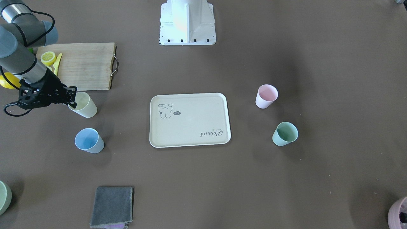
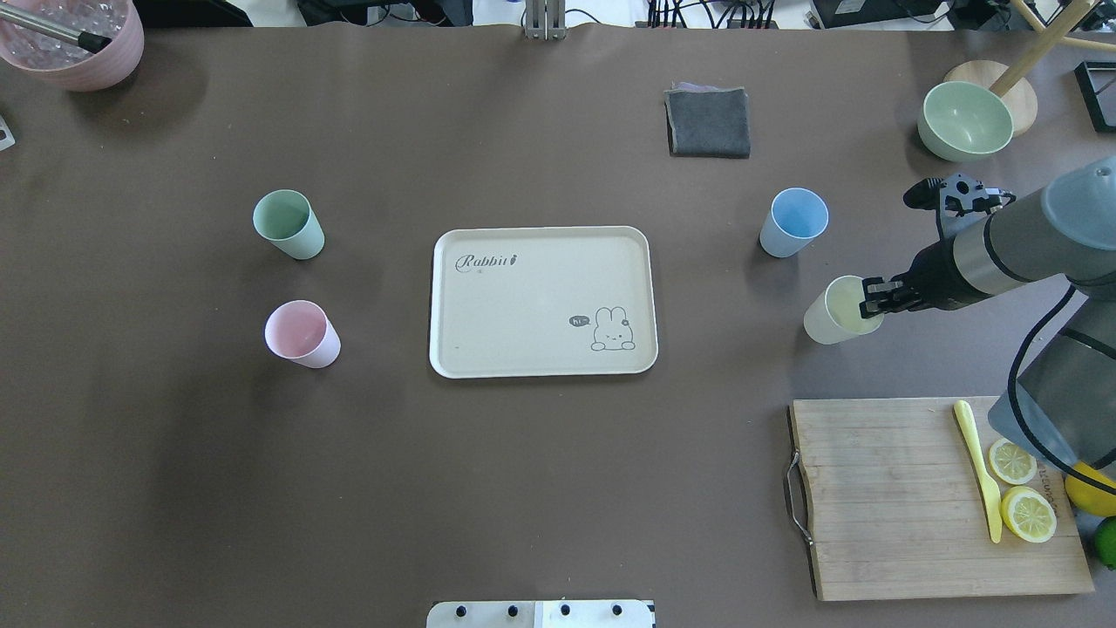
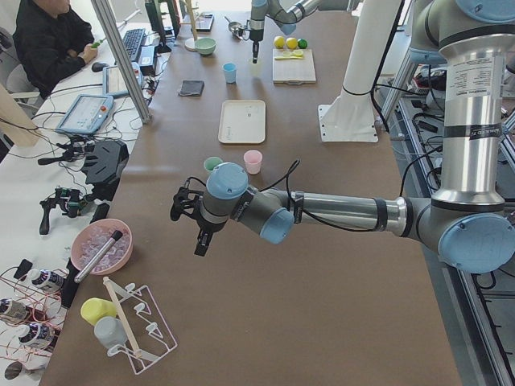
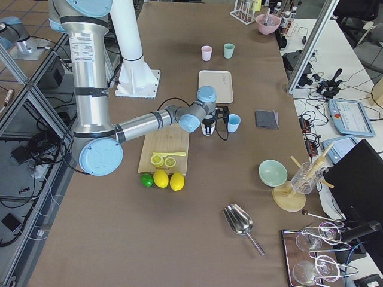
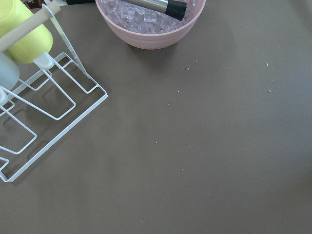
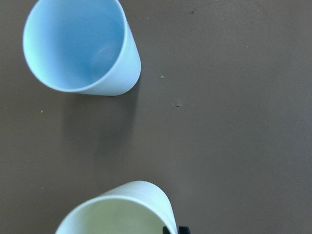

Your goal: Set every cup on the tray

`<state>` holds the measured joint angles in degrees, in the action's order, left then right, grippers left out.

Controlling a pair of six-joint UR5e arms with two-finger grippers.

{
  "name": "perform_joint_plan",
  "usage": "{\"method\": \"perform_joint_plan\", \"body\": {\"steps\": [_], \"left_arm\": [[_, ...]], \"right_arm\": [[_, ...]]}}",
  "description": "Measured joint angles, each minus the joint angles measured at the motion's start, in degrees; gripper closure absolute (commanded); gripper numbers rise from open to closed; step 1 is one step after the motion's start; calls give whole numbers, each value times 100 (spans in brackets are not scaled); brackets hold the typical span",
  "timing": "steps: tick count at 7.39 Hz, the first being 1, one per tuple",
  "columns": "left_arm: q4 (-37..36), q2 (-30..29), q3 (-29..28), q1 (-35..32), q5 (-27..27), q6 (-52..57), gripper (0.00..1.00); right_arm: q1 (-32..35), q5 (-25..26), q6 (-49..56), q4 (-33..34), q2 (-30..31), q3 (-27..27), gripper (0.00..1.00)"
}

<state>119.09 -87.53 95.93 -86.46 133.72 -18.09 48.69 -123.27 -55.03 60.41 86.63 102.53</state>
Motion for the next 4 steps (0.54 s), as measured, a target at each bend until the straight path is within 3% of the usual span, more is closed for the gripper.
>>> {"method": "perform_joint_plan", "body": {"steps": [4], "left_arm": [[2, -310, 530, 850, 136, -1577, 3]], "right_arm": [[19, -189, -259, 1884, -815, 979, 100]]}}
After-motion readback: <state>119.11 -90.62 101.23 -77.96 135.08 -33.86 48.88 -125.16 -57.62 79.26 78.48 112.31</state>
